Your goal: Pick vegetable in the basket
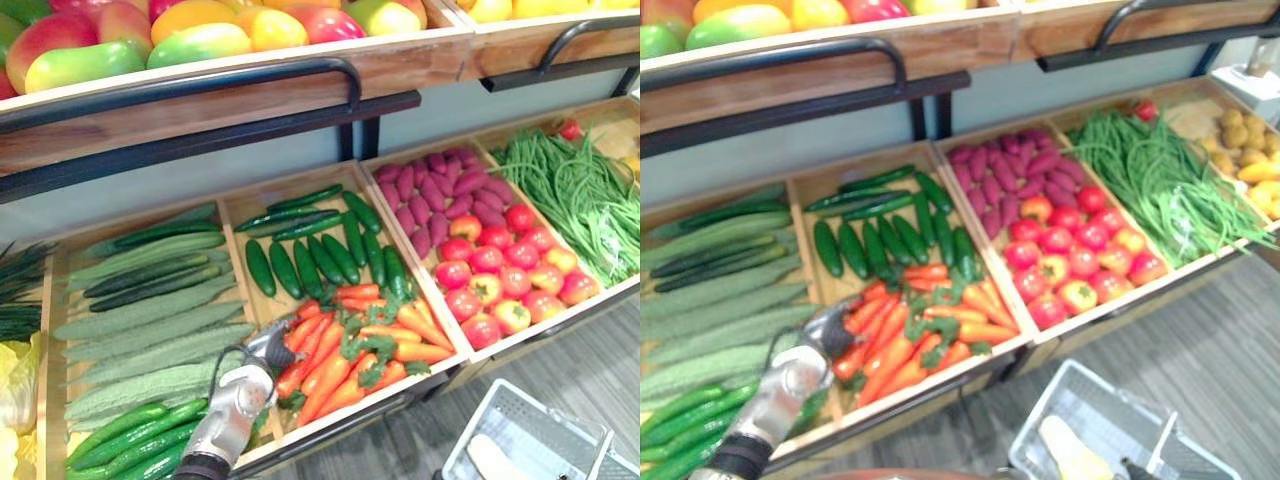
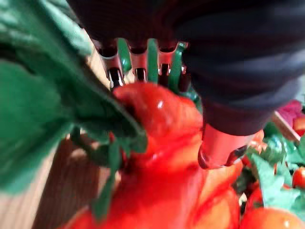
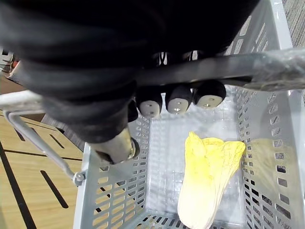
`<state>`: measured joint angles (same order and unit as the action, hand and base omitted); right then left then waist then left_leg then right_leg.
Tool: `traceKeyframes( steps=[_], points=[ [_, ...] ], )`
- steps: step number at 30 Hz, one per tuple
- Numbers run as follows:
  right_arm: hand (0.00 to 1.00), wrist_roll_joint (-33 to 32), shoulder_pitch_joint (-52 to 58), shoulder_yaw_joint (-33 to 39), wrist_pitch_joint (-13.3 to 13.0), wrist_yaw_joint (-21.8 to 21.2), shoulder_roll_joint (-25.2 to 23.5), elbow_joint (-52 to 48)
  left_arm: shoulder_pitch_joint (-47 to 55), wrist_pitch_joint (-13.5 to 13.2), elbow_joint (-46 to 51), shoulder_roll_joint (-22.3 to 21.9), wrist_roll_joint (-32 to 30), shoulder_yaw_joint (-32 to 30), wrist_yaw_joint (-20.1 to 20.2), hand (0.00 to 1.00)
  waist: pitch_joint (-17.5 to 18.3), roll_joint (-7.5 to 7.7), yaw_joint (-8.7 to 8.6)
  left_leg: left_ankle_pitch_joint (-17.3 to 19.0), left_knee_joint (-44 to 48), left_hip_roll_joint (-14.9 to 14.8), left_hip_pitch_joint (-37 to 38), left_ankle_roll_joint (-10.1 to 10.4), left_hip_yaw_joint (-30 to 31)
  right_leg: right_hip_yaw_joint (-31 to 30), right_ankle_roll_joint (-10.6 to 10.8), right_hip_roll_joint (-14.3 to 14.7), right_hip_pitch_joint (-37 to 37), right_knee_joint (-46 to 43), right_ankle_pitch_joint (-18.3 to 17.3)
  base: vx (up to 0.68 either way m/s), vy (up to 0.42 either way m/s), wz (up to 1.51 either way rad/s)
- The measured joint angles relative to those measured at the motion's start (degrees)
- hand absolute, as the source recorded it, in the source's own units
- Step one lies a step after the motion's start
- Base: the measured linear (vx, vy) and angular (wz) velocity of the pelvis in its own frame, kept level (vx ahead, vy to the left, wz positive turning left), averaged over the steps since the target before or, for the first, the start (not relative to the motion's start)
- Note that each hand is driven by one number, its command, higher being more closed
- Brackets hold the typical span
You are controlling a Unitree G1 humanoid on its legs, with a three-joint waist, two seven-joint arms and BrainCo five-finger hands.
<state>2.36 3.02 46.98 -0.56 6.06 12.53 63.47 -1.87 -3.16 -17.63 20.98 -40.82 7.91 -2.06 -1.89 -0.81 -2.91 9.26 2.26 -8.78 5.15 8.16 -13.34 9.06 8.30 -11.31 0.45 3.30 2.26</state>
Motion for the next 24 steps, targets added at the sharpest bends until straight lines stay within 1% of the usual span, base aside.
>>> traceKeyframes(
  steps=[3,6,12,13,19,22,23,24],
  points=[
    [1.00,0.00,0.11,0.00,0.00,-0.11,-0.01,-0.06,0.91,-0.05,4.81,1.06,0.09,-1.99,0.00,1.00,0.04,-0.06,0.05,0.07,0.01,0.02,0.24,-0.13,0.00,0.00,-0.18,-0.08,0.04,-0.46,-0.11,0.00,0.000,0.00],
    [1.00,-0.01,0.62,0.04,0.00,-0.18,-0.01,-0.44,2.48,-0.10,8.07,2.01,0.10,-2.11,0.02,1.00,0.11,-0.17,0.22,0.07,0.02,-0.01,0.37,-0.13,-0.02,0.00,-0.18,-0.08,0.15,-0.45,-0.11,0.00,0.000,0.00],
    [1.00,-0.01,2.45,0.52,0.00,-0.30,-0.14,-2.29,4.59,-0.81,12.80,2.01,0.13,-2.11,0.34,1.00,0.34,-0.55,1.41,0.07,-0.07,-0.11,1.13,-0.12,-0.26,-0.05,-0.17,-0.02,0.89,-0.41,-0.11,0.00,0.000,0.00],
    [1.00,-0.01,2.51,0.51,0.00,-0.34,-0.16,-2.30,4.84,-1.28,14.03,2.01,0.14,-2.31,0.33,1.00,0.38,-0.61,1.57,0.07,-0.06,-0.10,1.11,-0.12,-0.21,0.00,-0.17,-0.04,0.83,-0.38,-0.11,0.00,0.000,0.00],
    [1.00,-0.04,2.70,0.51,0.00,-0.41,-0.16,-2.42,6.24,-1.73,15.47,2.00,0.43,-2.39,0.33,1.00,0.82,-1.06,1.57,0.05,-0.08,-0.20,1.11,-0.11,-0.24,0.04,-0.14,0.06,0.85,-0.22,-0.10,0.00,0.000,0.00],
    [1.00,-0.05,2.78,0.50,0.00,-0.41,-0.17,-2.50,6.23,-1.72,15.62,1.99,2.20,-2.55,0.30,1.00,0.95,-1.03,1.57,0.05,-0.14,-0.20,1.15,-0.11,-0.25,0.07,-0.12,0.05,0.90,-0.17,-0.08,0.00,0.000,0.00],
    [1.00,-0.05,2.80,0.50,0.00,-0.41,-0.18,-2.50,6.19,-1.72,15.76,1.99,2.33,-2.66,0.29,0.00,0.95,-1.00,1.58,0.04,-0.17,-0.20,1.16,-0.11,-0.25,0.10,-0.08,0.04,0.92,-0.13,-0.06,0.00,0.000,0.00],
    [1.00,-0.05,2.81,0.49,0.00,-0.41,-0.19,-2.51,6.20,-1.71,15.76,1.99,2.34,-2.70,0.29,0.00,0.96,-0.98,1.59,0.04,-0.18,-0.20,1.17,-0.11,-0.24,0.16,-0.02,0.04,1.00,-0.02,-0.02,0.00,0.000,0.00]
  ],
)
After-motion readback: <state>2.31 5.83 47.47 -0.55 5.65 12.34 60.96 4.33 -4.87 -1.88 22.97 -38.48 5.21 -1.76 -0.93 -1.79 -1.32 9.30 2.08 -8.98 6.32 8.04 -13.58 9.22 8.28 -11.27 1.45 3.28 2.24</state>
